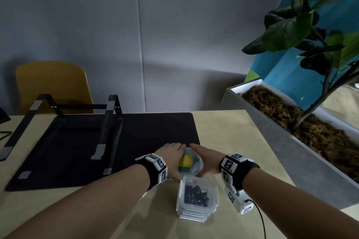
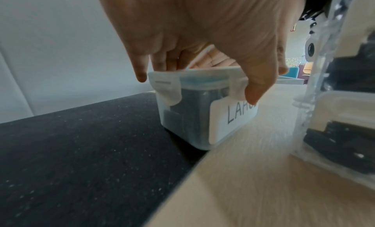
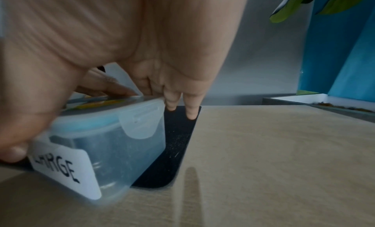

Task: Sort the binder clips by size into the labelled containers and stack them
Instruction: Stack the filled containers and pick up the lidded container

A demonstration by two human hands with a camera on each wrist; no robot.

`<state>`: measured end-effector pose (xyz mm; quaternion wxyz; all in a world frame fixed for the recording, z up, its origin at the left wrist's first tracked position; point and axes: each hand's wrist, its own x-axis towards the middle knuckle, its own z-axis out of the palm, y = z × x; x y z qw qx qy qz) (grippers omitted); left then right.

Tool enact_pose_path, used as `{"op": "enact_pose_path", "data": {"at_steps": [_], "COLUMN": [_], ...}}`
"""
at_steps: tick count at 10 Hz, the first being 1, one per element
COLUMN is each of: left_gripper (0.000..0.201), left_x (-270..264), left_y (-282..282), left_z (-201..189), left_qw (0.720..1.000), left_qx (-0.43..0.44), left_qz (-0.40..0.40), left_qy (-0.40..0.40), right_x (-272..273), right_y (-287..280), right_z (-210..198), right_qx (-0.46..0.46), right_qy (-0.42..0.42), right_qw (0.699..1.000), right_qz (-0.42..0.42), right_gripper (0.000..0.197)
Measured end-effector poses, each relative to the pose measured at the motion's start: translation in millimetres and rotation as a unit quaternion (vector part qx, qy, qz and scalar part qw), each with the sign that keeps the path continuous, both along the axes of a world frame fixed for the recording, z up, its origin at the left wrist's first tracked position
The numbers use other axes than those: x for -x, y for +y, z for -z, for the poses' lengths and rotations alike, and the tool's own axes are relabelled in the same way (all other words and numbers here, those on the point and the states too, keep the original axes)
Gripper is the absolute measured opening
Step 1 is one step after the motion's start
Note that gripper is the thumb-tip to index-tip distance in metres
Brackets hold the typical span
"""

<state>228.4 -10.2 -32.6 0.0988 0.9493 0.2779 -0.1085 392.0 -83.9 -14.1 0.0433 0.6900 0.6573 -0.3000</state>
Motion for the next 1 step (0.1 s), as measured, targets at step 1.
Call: {"op": "enact_pose_path", "data": {"at_steps": [1], "left_gripper": [0.116], "left_x": [1.3], "left_y": [-0.5], "left_z": [-6.9], "left_qw": [0.999], "left_qx": [0.028], "left_qz": [-0.005], "left_qy": [0.037], "right_x": [-1.0], "right_y": [-2.9], "right_z": [-11.1], "right_qx": [0.005], "right_qy": [0.025], "right_qw": [1.000], "right_qz": [0.005], "right_gripper": [0.113]}}
